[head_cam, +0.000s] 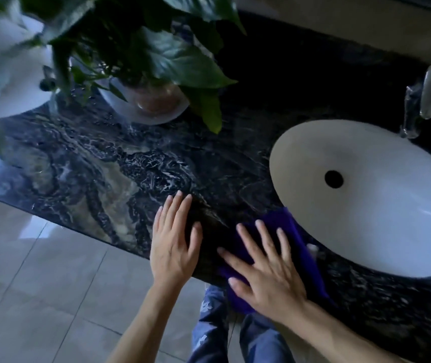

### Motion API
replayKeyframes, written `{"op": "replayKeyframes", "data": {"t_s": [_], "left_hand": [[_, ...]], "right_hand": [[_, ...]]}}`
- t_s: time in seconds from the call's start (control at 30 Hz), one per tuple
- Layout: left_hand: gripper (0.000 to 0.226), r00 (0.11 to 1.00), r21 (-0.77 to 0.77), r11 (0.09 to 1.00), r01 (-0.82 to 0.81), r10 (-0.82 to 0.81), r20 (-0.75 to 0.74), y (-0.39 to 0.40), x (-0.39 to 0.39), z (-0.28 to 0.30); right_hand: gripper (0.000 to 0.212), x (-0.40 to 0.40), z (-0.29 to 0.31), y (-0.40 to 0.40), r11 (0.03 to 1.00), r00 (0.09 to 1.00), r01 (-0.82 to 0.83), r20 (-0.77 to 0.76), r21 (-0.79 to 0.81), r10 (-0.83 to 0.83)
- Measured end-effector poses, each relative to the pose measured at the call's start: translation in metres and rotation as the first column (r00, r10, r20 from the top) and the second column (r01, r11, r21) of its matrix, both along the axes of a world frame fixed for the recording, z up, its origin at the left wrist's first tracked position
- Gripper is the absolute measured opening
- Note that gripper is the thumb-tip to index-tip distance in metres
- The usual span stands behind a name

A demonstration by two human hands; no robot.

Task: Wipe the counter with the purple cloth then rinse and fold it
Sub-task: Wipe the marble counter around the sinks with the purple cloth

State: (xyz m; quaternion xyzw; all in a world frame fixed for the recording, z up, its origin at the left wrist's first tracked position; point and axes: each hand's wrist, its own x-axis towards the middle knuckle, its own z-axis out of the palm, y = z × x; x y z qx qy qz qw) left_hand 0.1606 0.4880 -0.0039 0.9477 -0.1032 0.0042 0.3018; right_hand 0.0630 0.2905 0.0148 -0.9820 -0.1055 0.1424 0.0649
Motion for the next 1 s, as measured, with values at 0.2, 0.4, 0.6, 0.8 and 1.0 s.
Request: {"op": "replayKeyframes", "data": {"t_s": [0.2, 0.4, 0.6, 0.8, 1.0], "left_hand": [[0.05, 0.982, -0.351, 0.919, -0.18, 0.187, -0.014, 0.013, 0.002, 0.0], [0.051, 0.939, -0.372, 0.865, -0.338, 0.339, -0.065, 0.008, 0.006, -0.001], [0.051, 0.941, -0.487, 0.809, -0.329, 0.326, -0.093, 0.007, 0.003, 0.006], [0.04, 0.911, -0.527, 0.762, -0.377, 0.408, -0.062, 0.016, -0.001, 0.019], [0.04, 0.875, -0.436, 0.782, -0.445, 0.483, -0.026, 0.002, 0.005, 0.016]], "right_hand": [[0.062, 0.122, -0.011, 0.083, 0.963, 0.965, -0.261, 0.019, 0.065, 0.26], [0.06, 0.225, -0.02, 0.03, 1.0, 0.993, 0.018, 0.115, -0.025, -0.015], [0.063, 0.084, -0.011, -0.013, 0.988, 0.986, 0.122, 0.128, -0.095, -0.11], [0.081, 0.054, -0.011, 0.096, 0.951, 0.953, -0.303, 0.04, 0.056, 0.301], [0.052, 0.183, -0.021, 0.083, 0.921, 0.924, -0.374, 0.134, 0.11, 0.359]]}}
